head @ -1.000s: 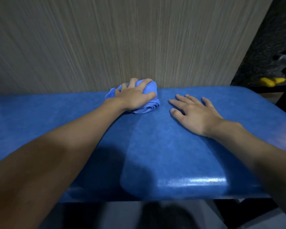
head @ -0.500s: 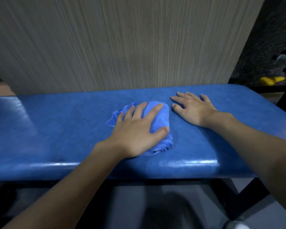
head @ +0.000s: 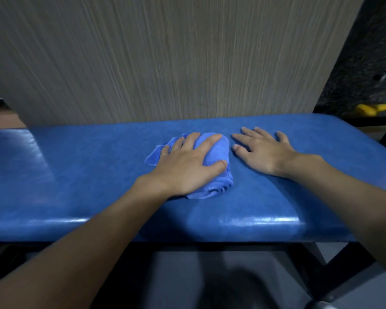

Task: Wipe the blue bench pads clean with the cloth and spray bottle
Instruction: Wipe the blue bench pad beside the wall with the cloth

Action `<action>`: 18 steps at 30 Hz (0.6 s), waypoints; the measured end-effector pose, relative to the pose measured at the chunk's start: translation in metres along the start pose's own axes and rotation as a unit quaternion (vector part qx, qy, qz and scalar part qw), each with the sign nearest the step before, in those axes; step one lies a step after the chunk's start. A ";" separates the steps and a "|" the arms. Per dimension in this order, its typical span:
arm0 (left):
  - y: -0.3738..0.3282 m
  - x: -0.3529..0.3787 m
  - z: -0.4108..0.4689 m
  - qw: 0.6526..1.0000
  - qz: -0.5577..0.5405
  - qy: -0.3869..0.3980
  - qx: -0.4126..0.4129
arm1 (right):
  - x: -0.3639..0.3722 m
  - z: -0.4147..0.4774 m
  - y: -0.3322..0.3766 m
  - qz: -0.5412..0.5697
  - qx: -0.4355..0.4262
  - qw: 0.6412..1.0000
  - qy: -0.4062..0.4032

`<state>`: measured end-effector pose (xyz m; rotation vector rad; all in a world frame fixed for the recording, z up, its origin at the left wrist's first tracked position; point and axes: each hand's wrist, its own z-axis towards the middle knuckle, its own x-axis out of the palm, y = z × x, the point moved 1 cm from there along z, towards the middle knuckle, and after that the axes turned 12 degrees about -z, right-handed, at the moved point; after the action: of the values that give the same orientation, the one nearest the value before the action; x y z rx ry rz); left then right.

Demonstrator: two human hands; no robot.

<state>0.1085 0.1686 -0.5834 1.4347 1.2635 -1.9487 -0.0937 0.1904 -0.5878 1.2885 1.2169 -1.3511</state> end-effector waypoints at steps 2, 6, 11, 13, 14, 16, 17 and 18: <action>0.009 -0.002 0.032 1.000 0.002 -0.005 -0.007 | 0.001 0.001 0.000 0.003 0.001 1.000 -0.009; 0.025 -0.004 0.092 1.000 -0.010 -0.015 -0.021 | 0.002 0.000 0.001 -0.005 -0.002 1.000 -0.016; 0.030 -0.008 0.136 0.998 -0.015 -0.010 -0.059 | 0.001 -0.001 0.000 0.002 -0.001 1.000 -0.016; 0.030 -0.006 0.134 0.998 -0.013 -0.016 -0.055 | 0.001 -0.001 0.000 0.006 -0.001 1.000 -0.018; 0.029 -0.006 0.129 0.998 -0.011 -0.019 -0.051 | 0.001 -0.002 0.000 0.008 0.000 1.000 -0.017; 0.026 -0.005 0.115 0.999 -0.004 -0.022 -0.043 | 0.001 -0.002 0.000 0.011 0.001 1.000 -0.016; 0.024 -0.004 0.106 0.999 -0.001 -0.022 -0.041 | 0.001 -0.002 0.001 0.011 0.001 1.000 -0.016; 0.021 -0.003 0.095 0.999 0.001 -0.021 -0.037 | 0.000 -0.003 0.001 0.012 0.001 1.000 -0.016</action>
<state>0.0750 0.0770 -0.5842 1.3514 1.3004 -1.8993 -0.0928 0.1930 -0.5878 1.2746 1.1757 -1.3501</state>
